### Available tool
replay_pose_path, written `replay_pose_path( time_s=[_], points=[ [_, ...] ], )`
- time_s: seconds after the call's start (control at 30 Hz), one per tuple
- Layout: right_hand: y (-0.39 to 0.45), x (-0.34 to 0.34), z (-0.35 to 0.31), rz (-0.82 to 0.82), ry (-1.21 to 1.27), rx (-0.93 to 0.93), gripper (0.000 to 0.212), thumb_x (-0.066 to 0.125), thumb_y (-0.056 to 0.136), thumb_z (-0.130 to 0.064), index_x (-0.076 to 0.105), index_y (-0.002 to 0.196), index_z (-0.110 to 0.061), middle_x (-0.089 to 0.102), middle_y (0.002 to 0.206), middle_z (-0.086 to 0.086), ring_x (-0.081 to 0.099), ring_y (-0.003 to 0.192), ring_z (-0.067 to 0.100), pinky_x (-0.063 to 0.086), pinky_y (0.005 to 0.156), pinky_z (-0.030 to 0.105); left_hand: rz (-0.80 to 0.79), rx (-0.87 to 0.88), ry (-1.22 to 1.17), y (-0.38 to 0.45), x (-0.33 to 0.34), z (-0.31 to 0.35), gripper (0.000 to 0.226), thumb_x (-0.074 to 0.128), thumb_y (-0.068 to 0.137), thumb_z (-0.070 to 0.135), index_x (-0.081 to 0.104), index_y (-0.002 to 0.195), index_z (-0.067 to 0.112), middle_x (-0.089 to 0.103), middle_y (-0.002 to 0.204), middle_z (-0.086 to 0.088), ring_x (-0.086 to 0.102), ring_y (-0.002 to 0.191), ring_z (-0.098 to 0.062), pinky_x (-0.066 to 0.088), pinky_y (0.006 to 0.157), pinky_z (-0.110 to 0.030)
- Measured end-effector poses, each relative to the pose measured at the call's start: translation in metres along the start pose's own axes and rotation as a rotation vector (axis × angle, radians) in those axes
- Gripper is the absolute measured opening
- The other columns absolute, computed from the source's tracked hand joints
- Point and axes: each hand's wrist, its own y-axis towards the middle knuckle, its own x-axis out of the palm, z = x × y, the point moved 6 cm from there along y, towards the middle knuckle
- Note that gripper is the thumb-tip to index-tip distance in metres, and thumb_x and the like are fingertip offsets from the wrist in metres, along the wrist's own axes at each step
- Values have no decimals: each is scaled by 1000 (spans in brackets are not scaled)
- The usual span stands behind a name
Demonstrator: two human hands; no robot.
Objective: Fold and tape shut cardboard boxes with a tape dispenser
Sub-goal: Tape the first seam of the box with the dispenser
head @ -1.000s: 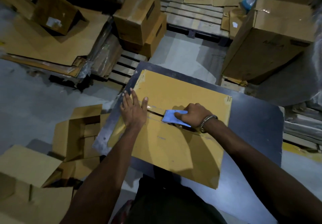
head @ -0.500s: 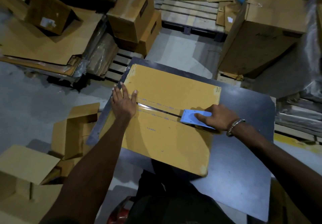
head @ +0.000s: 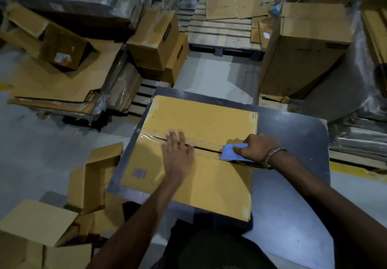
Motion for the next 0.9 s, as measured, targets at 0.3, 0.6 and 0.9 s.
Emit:
replay_pose_path(
  time_s=[0.3, 0.6, 0.9],
  points=[
    [1, 1, -4, 20, -32, -59, 58, 51, 92, -72, 52, 70, -19, 54, 83, 7, 55, 76, 29, 39, 65, 32, -55, 436, 52, -77, 31, 92, 88, 14, 106, 73, 1, 168, 12, -5, 177, -1, -12, 162, -13, -2, 131, -45],
    [-8, -8, 13, 58, 116, -79, 64, 59, 89, -68, 53, 57, -13, 54, 58, 5, 53, 56, 22, 32, 49, 32, -74, 398, 77, -77, 33, 94, 88, 14, 106, 73, -4, 168, 13, -6, 177, -1, -10, 163, -16, 4, 132, -46],
    [-24, 9, 110, -8, 119, -56, 90, 37, 70, -95, 61, 62, -9, 62, 56, 3, 59, 53, 21, 46, 53, 37, -92, 376, 92, -77, 32, 94, 87, 11, 106, 73, -5, 168, 14, -12, 176, -2, -14, 162, -16, 6, 131, -52]
  ],
)
